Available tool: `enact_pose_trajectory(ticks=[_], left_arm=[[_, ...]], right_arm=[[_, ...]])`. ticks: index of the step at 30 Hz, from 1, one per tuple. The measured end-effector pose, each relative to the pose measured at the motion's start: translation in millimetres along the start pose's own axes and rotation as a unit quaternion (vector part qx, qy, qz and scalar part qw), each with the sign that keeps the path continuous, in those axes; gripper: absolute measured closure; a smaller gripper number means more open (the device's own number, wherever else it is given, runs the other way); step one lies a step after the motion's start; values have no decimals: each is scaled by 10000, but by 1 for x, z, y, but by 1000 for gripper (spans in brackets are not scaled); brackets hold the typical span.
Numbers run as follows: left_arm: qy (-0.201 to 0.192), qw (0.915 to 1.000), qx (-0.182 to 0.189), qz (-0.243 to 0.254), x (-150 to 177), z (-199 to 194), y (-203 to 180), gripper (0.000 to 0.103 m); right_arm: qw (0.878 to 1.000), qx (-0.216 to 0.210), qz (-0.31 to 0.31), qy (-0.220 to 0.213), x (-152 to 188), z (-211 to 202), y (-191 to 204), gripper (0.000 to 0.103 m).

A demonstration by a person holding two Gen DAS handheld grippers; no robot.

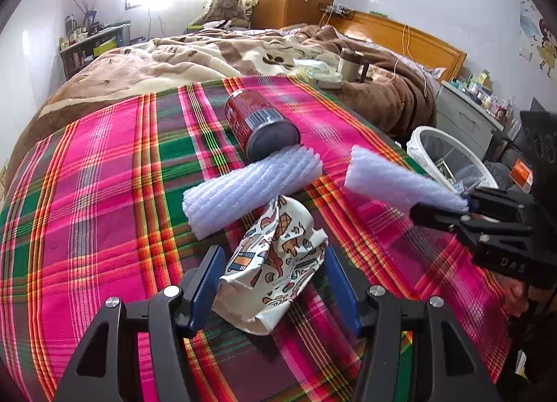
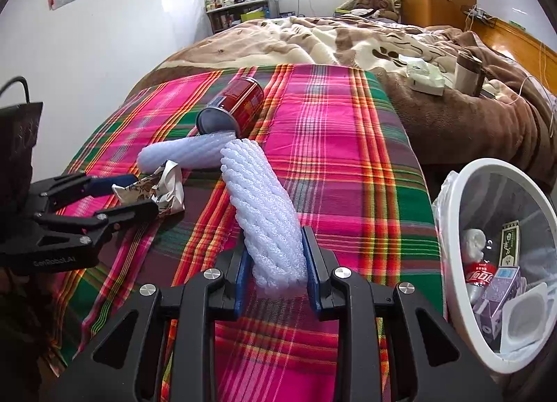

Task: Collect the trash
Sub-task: 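Grasp the white mesh foam sleeve with the right tool while the left tool grasps the patterned paper cup, then carry the mesh sleeve and paper cup over the white bin with both tools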

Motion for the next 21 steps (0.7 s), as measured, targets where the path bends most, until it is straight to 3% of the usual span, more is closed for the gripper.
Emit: enact_pose_trajectory(ticks=[5,17,21], left_arm=[[166,9996,221,71,4,9,-11,44],[219,9994,-96,237,8,17,-19,44],[158,9992,-194,317,8,14,-22,53]], right_arm=[[10000,-40,43,-33,-1,-1,-1,75],[9999,-72,124,-43,1,-1,-6,75],[9999,-77,141,-41,2,-2,-6,75]])
Point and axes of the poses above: each gripper's, at about its wrist camera, not at the fingertips, and z roughly the way its jaws point, y to its left, x to its underside, the point moved 10 cm from there along z, roughly the way its jaws point, and after that the axes turned 10 degrees about x, right-handed, at the moved point
